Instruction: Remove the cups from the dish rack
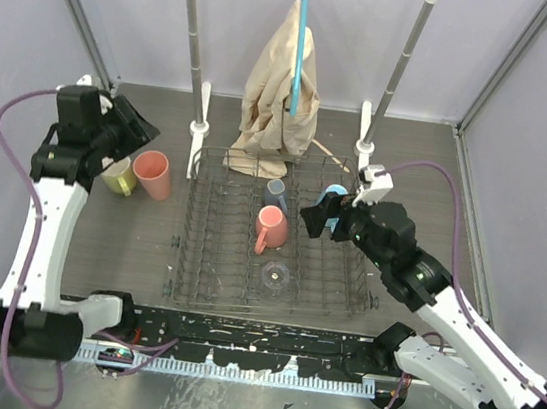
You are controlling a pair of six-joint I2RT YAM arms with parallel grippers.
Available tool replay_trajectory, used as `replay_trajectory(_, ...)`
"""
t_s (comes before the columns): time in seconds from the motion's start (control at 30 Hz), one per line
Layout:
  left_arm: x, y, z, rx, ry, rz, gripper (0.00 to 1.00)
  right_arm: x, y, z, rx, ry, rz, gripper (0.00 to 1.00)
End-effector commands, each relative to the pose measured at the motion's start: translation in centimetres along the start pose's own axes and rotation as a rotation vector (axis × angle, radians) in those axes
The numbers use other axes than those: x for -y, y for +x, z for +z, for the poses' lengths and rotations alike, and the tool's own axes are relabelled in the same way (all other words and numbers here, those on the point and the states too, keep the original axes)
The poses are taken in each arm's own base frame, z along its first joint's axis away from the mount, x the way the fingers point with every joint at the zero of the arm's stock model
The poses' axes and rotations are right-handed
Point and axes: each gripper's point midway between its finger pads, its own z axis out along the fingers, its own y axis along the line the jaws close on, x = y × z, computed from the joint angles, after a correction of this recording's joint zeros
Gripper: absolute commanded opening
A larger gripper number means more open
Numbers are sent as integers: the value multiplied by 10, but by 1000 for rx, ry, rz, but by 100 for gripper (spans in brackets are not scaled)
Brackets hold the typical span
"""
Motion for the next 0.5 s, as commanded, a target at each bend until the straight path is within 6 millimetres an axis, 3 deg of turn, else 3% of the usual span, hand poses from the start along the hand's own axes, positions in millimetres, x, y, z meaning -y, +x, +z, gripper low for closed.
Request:
replay_trajectory(0.0, 11, 43, -18, -55, 114, 9, 61, 17, -15, 16, -5, 138, -30, 97)
replay_trajectory(0.3, -3, 115, -51, -151, 239, 71, 61, 61, -11, 65, -150, 314, -5, 96)
replay_trajectory(0.47, -13, 134, -56, -157, 268, 99, 60, 91, -2, 84, -222, 380, 26, 96)
